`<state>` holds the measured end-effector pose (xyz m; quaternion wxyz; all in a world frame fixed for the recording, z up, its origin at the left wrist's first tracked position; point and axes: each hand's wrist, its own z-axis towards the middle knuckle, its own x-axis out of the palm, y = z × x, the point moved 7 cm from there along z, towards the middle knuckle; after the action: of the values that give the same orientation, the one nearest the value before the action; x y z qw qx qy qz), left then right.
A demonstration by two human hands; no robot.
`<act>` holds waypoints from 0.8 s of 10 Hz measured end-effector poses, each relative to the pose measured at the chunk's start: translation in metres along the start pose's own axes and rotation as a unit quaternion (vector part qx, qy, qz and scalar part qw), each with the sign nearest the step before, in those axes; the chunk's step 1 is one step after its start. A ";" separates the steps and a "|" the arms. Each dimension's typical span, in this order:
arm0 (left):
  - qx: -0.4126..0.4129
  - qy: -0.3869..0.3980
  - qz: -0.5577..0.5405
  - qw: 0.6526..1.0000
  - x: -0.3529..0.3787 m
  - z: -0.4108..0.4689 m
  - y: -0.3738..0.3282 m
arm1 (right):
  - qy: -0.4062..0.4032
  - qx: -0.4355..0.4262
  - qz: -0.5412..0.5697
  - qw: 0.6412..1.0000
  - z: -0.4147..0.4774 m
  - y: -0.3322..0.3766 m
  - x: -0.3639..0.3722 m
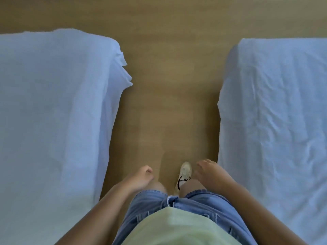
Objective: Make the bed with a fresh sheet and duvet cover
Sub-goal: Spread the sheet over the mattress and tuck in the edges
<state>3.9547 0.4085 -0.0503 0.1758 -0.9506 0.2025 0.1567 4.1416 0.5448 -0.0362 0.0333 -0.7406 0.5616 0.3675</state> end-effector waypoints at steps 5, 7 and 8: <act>0.024 -0.032 -0.215 0.976 -0.262 0.177 -0.153 | 0.028 -0.028 -0.109 0.993 0.258 0.078 -0.272; 0.011 -0.040 -0.191 0.981 -0.424 0.248 -0.201 | 0.002 -0.034 -0.121 0.992 0.367 0.125 -0.408; 0.010 -0.047 -0.184 0.982 -0.491 0.288 -0.222 | -0.023 -0.023 -0.097 0.995 0.431 0.142 -0.471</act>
<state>3.5604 0.8749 -0.0656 0.2203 -0.9614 0.0172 0.1637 3.7547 1.0723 -0.0245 0.0643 -0.7833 0.4777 0.3925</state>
